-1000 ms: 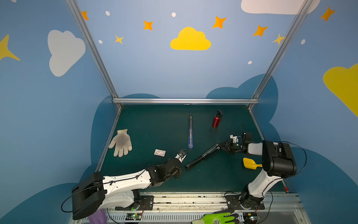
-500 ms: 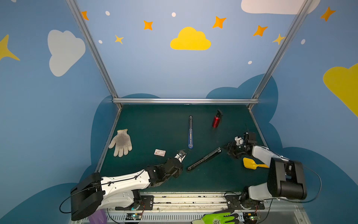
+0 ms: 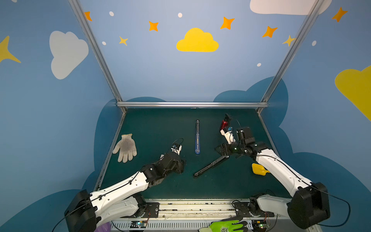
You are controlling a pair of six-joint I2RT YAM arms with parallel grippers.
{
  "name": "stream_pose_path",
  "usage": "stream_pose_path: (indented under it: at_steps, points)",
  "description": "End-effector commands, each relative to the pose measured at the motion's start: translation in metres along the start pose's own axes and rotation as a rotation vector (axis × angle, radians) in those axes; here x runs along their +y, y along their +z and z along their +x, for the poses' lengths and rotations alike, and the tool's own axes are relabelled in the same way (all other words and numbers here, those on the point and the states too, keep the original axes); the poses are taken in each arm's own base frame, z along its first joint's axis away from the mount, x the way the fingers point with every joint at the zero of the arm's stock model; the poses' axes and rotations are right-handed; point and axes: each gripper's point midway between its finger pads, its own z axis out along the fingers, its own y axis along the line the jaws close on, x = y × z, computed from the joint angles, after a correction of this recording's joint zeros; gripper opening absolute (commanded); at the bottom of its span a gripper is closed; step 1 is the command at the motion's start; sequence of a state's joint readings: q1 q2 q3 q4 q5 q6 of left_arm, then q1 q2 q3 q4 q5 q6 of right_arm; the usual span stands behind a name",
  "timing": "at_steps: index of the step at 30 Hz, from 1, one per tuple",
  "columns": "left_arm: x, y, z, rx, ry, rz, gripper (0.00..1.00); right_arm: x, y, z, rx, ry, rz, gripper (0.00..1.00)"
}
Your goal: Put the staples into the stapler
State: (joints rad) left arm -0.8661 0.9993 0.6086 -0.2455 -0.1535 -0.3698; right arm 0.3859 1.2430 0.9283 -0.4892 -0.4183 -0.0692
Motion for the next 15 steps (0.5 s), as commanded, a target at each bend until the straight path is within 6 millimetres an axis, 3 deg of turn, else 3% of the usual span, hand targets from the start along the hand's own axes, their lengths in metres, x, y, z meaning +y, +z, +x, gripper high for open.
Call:
stream_pose_path:
  at_steps: [1,3,10,15]
  points:
    - [-0.003,-0.010,0.004,0.041,-0.068,0.041,0.66,0.032,-0.018,-0.014,0.025,-0.345,-0.152,0.81]
    - [0.002,-0.012,0.005,0.036,-0.091,0.038,0.68,0.035,-0.015,-0.008,0.109,-0.414,-0.182,0.81]
    - [0.006,-0.020,0.008,0.043,-0.160,0.062,0.68,-0.006,0.026,0.028,0.429,-0.577,-0.043,0.80]
    - [0.016,-0.021,0.015,0.034,-0.194,0.044,0.68,-0.014,0.049,0.053,0.563,-0.682,0.049,0.80]
